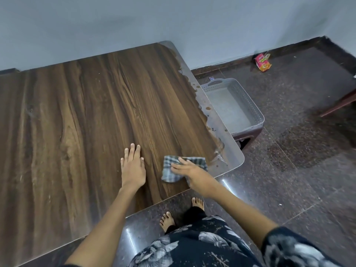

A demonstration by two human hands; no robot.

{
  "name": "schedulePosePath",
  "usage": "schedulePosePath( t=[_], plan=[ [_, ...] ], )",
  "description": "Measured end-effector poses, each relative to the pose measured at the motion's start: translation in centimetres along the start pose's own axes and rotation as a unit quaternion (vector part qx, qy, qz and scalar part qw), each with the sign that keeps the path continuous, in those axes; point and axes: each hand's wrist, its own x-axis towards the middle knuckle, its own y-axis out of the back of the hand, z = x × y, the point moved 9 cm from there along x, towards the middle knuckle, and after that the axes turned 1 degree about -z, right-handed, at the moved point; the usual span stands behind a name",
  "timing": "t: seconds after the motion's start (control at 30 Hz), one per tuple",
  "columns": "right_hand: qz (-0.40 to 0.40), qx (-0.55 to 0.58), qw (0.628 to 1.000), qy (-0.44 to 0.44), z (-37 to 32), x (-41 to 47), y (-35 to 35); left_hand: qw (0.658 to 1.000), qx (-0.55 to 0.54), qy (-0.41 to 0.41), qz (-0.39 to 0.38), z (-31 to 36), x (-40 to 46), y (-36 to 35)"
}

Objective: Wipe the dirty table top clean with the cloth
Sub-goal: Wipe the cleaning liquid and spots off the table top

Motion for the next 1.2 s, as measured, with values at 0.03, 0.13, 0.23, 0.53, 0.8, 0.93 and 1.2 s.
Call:
schedulePosePath(
  t=[0.03, 0.13, 0.23, 0.53, 0.8, 0.93, 1.2],
  plan=[
    [0.019, 0.002, 1.0, -0.011, 0.8, -1.3, 0.9, 1.0, 0.002, 0.001, 0.003, 0.0, 0.0, 0.0],
    [0.082, 0.002, 0.991, -0.108, 5.6, -2.2, 5.7, 1.0, 0.0, 0.006, 0.009, 0.1, -0.1, -0.1],
    [0.133, 0.021, 0.975, -0.176, 8.5, 1.1, 8.8, 1.0, -0.017, 0.021, 0.015, 0.5, -0.1, -0.1],
    [-0.034, -0.012, 0.999, 0.029, 1.0, -2.2, -0.3, 0.993, -0.113, -0.02, 0.003, 3.0, 0.0, -1.0],
    [0.061, 0.007, 0.994, -0.094, 9.4, -1.0, 8.1, 0.989, -0.142, -0.043, -0.025, 5.5, 0.6, -2.1],
    [0.048, 0.007, 0.994, -0.095, 4.7, 0.3, 4.9, 0.989, -0.136, -0.051, -0.029, 7.3, 0.9, -2.9],
    [-0.038, -0.019, 0.999, -0.029, 7.6, -7.1, 6.2, 0.99, -0.129, -0.044, -0.032, 9.2, 2.2, -3.7]
  ],
)
